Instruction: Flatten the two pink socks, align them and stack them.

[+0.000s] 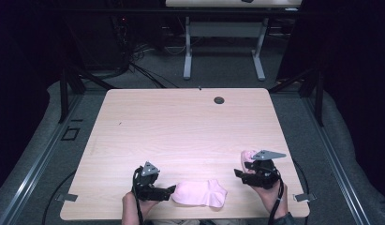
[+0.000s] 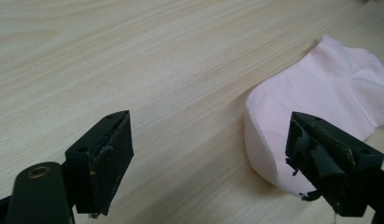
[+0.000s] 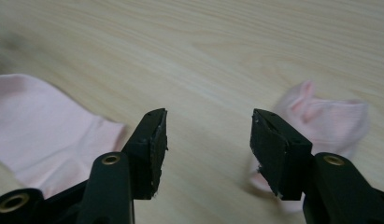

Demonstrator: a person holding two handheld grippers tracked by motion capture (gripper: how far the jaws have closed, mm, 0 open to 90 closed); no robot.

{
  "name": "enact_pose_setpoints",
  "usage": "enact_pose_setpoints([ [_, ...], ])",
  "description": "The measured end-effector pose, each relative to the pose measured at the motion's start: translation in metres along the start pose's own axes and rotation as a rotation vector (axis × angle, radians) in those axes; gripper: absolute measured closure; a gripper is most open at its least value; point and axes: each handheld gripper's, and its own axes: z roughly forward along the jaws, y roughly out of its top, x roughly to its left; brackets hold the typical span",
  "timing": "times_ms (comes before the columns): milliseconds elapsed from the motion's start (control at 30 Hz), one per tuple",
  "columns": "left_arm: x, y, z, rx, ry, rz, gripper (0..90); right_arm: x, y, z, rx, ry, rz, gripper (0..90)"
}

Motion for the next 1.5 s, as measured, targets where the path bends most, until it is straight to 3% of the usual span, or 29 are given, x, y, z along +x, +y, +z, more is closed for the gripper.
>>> enact_pose_setpoints([
  [167, 0.004, 0.003, 0.004, 0.007, 0.001, -0.002, 13.7, -0.024, 0.008, 0.007, 0.027, -0.08, 0.022, 48.2],
  [367, 0.007, 0.006, 0.008, 0.023, 0.003, 0.011, 13.9, -0.035, 0.009, 0.024, 0.097, -0.1, 0.035, 53.9],
  [500, 0.008, 0.006, 0.01, 0.027, 0.0, 0.005, 14.4, -0.036, 0.006, 0.034, 0.134, -0.117, 0.037, 64.6],
  [633, 0.009, 0.006, 0.012, 0.027, 0.001, 0.003, 14.5, -0.037, 0.005, 0.034, 0.123, -0.118, 0.039, 81.4],
  [833, 0.007, 0.008, 0.013, 0.02, -0.003, 0.017, 14.4, -0.031, 0.015, 0.019, 0.054, -0.065, 0.04, 84.9],
  [1067, 0.006, 0.011, 0.011, -0.011, -0.003, 0.021, 14.3, -0.012, 0.039, 0.0, -0.047, 0.02, 0.023, 85.1],
  [1267, 0.002, 0.017, 0.012, -0.044, -0.002, 0.056, 14.2, 0.008, 0.057, -0.004, -0.107, 0.096, -0.005, 85.2],
  [1367, 0.001, 0.021, 0.014, -0.052, -0.005, 0.065, 13.9, 0.016, 0.065, -0.004, -0.134, 0.142, -0.021, 85.2],
  [1500, -0.002, 0.028, 0.015, -0.062, -0.001, 0.084, 13.5, 0.032, 0.079, -0.005, -0.19, 0.239, -0.031, 85.1],
])
